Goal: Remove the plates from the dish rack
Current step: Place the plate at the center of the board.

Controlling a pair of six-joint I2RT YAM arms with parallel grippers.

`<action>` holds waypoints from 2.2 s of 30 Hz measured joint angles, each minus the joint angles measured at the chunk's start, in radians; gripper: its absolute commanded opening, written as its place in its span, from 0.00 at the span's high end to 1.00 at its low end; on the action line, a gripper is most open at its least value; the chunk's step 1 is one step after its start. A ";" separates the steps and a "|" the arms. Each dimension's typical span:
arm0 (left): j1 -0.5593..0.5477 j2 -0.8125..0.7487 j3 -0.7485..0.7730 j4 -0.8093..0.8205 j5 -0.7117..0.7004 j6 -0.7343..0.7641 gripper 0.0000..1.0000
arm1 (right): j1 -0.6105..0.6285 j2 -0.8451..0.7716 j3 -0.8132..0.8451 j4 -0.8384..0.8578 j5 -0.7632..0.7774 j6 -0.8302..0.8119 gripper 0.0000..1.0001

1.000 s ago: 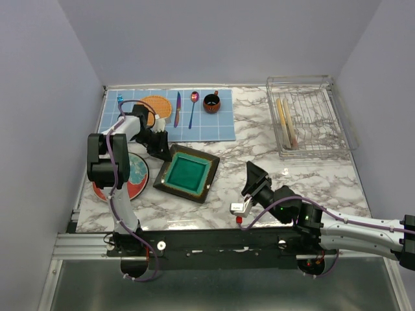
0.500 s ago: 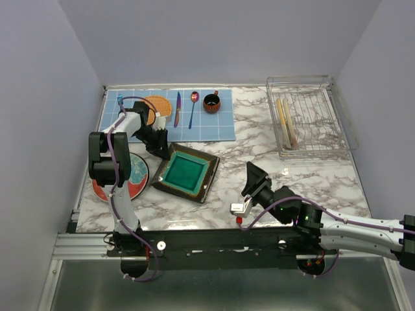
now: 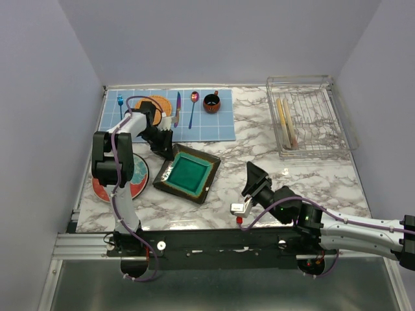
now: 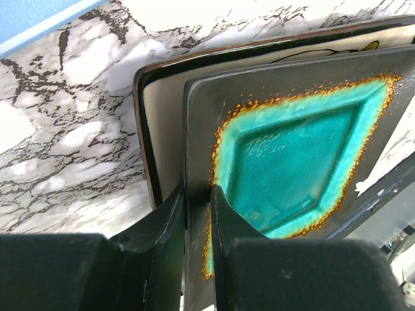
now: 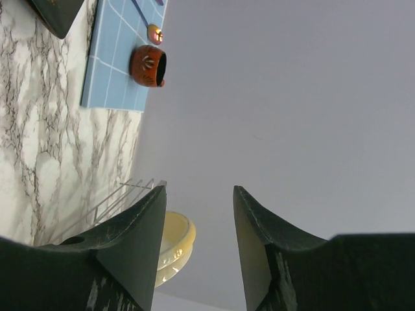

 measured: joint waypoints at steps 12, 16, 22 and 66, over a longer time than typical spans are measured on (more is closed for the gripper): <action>0.000 -0.011 -0.018 0.020 -0.002 -0.018 1.00 | 0.000 -0.005 0.000 0.000 0.000 0.000 0.46; 0.000 -0.020 -0.034 0.037 -0.002 -0.031 1.00 | 0.000 -0.006 0.000 0.000 0.000 0.000 0.46; 0.000 -0.032 -0.052 0.059 -0.002 -0.050 1.00 | 0.000 -0.018 0.000 0.000 0.000 0.000 0.46; 0.018 -0.056 -0.094 0.104 0.013 -0.067 0.64 | 0.000 -0.021 -0.009 0.000 0.000 -0.008 0.47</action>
